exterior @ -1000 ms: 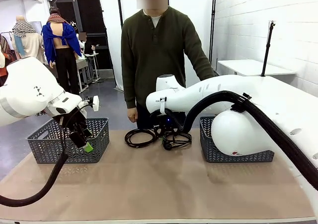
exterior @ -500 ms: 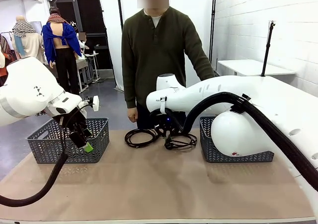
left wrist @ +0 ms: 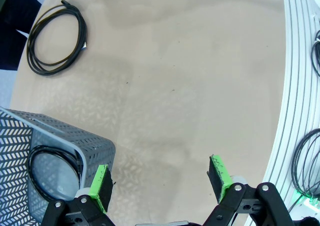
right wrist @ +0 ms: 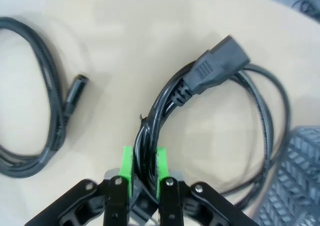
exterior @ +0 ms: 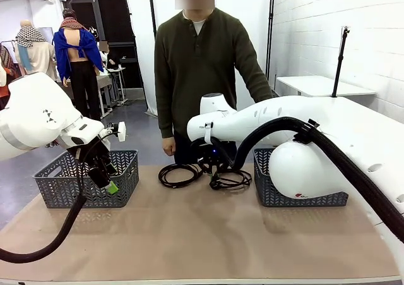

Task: Organize the cables according to human instructions.
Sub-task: Pick up a bundle of cables and place it in the basket indicated by the human.

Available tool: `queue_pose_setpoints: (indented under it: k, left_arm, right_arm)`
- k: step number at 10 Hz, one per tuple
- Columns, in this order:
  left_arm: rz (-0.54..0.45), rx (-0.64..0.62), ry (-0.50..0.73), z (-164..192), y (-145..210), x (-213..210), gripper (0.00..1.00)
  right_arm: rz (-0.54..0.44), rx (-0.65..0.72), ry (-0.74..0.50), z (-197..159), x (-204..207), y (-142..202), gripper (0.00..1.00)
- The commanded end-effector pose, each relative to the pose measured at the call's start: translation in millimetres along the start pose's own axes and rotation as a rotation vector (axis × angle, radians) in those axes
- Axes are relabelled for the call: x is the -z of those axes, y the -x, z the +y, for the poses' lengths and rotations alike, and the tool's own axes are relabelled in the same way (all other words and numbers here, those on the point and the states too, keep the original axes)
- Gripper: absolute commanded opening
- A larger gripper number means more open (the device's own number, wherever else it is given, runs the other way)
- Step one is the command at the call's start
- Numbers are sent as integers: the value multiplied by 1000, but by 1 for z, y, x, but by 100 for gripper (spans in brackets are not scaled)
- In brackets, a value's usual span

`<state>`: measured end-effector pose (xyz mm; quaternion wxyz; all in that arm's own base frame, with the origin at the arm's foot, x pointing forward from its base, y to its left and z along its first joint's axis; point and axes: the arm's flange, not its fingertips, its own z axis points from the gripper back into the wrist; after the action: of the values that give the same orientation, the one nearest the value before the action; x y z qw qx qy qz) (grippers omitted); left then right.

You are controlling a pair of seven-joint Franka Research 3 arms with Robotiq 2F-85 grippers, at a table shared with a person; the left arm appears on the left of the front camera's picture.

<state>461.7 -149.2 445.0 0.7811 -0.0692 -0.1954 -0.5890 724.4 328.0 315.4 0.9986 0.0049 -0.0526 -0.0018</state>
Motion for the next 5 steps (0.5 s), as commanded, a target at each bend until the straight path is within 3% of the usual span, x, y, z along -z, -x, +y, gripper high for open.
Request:
queue_pose_setpoints:
  k: [1, 3, 5]
  left_arm:
    - [3, -1, 7, 0, -2, -3, 100]
    - [3, -1, 7, 0, -2, -3, 100]
    - [3, -1, 7, 0, -2, -3, 100]
  right_arm:
    - [-19, 39, -4, 3, -24, -6, 0]
    - [-6, -19, -15, 2, -47, 0, 0]
    - [8, -179, -52, 2, -78, 12, 0]
